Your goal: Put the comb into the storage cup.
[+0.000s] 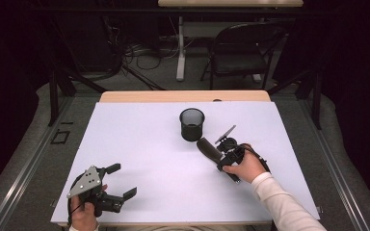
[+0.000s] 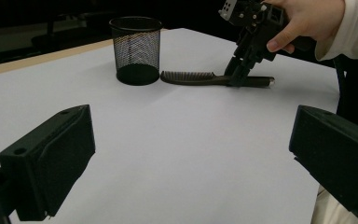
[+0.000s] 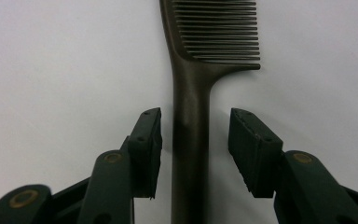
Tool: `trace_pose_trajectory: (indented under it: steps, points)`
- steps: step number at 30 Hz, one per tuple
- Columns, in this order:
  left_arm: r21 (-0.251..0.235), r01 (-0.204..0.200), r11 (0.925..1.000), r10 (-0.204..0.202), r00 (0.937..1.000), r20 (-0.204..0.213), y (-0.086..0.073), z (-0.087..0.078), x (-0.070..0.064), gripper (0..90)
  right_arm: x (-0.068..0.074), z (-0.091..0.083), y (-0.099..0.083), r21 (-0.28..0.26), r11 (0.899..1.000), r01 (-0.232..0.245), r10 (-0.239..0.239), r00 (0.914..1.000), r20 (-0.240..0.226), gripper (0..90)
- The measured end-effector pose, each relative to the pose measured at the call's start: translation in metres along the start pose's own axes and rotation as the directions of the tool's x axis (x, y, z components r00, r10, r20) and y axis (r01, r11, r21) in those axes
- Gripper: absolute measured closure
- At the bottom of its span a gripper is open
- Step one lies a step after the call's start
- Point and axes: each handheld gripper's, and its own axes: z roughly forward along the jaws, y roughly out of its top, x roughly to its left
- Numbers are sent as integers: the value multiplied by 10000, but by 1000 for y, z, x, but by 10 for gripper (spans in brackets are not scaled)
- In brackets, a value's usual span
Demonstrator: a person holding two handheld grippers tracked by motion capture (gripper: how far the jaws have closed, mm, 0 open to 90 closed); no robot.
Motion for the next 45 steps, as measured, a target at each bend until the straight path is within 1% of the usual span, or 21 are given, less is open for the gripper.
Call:
trace_pose_trajectory:
  steps: [1, 2, 3, 7, 8, 11, 14, 15, 18, 22, 25, 37, 45]
  points:
    - [-39, 19, 10000, -19, 10000, 33, 0, 0, 0, 5, -1, 1, 0, -61, 10000, 65, -65, 10000, -7, 553]
    - [-35, 16, 10000, -16, 10000, 31, 0, 0, 0, 4, 0, 3, 0, -339, 9994, -38, 36, 10000, -68, 558]
    - [-37, 16, 10000, -16, 10000, 32, 0, 0, 0, 5, 0, 2, 0, -290, 9995, -84, 82, 9999, -59, 560]
    - [4, 4, 10000, -4, 10000, 3, 0, 0, 0, 5, -1, 2, 1, -116, 9999, -14, 14, 10000, -56, 588]
    - [4, 1, 10000, -1, 10000, 3, 0, 0, 0, 4, -1, 4, 1, -398, 9992, -108, 102, 9998, -162, 591]
    - [-13, 12, 10000, -11, 10000, 64, 0, 0, 0, 5, -1, 4, 1, -345, 9993, -163, 157, 9997, -163, 611]
    - [-19, 19, 10000, -19, 10000, 37, 0, 0, 0, 4, -1, 2, 2, -8, 10000, -29, 29, 9999, -105, 628]
    - [-16, 14, 10000, -14, 10000, 43, 0, 0, 0, 5, -1, 2, 2, 9, 10000, 5, -5, 10000, -91, 632]
    - [33, -4, 10000, 4, 10000, 9, 0, 0, 0, 4, -1, 3, 2, -116, 9999, 36, -38, 9999, -118, 646]
    - [12, 6, 10000, -6, 10000, 22, 0, 0, 0, 5, -1, 3, 2, -11, 10000, 84, -84, 10000, -46, 667]
    - [3, 14, 10000, -14, 10000, 18, 0, 0, 0, 4, -1, 3, 2, -58, 10000, 21, -21, 10000, -48, 673]
    - [42, 3, 10000, -3, 10000, 17, 0, 0, 0, 5, 0, 4, 3, 44, 9997, -232, 233, 9996, -161, 691]
    - [17, 16, 10000, -16, 10000, 25, 0, 0, 0, 5, 0, 4, 4, 132, 9997, -213, 215, 9996, -170, 704]
